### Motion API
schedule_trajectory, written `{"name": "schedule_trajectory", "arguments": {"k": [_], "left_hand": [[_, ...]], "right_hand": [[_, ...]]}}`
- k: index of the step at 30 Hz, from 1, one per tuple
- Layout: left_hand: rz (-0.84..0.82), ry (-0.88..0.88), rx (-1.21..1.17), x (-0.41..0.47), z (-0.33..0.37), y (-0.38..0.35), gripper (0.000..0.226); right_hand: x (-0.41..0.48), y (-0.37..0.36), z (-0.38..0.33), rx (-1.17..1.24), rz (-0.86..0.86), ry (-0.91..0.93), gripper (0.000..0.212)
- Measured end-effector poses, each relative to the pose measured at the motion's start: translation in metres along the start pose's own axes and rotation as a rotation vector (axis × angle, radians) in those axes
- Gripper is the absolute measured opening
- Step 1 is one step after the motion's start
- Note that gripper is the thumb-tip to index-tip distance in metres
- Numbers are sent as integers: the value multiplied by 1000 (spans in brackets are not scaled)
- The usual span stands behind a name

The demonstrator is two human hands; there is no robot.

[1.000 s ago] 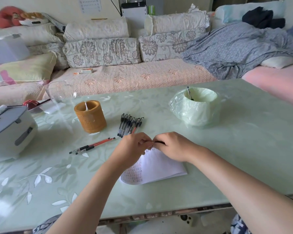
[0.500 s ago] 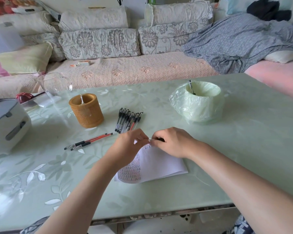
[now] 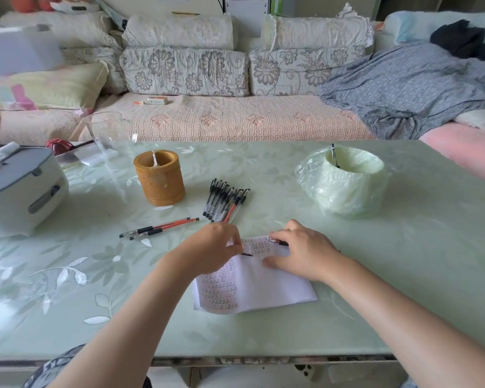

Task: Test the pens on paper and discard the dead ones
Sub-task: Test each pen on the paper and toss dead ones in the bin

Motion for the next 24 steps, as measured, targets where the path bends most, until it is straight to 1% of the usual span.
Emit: {"name": "schedule_trajectory", "arguments": {"k": [6, 8, 10, 12, 13, 15, 18, 20, 24], "left_hand": [[44, -22, 38, -5, -10, 9, 4], [46, -30, 58, -5, -11, 7, 4], [61, -25, 61, -4, -11, 4, 6], [87, -13, 62, -1, -10, 0, 12], [100, -15, 66, 0, -8, -2, 16], [125, -38, 59, 2, -4, -6, 21], [176, -89, 25, 2, 2, -10, 24], [199, -112, -5, 5, 6, -10, 24], [156, -54, -78, 17, 9, -15, 22]], "right_hand": [[-3, -8, -17, -68, -18, 48, 57], [-2, -8, -14, 4, -14, 38, 53], [1, -4, -9, 167, 30, 36, 48], [5, 1, -6, 335, 120, 35, 39], [8, 4, -4, 408, 172, 18, 35], [13, 8, 0, 619, 224, -76, 38], [14, 9, 0, 1022, 183, -224, 45], [15, 10, 2, 1162, 159, -266, 45], [15, 4, 6, 1340, 67, -323, 50]]}}
Point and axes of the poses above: each hand's wrist, its own x-axis towards the middle knuckle, its own y-axis out of the back of the hand, z = x × y, the point moved 3 cm from there along x, towards the middle knuckle, and after that the axes turned 11 degrees about z, right-handed, at the moved point
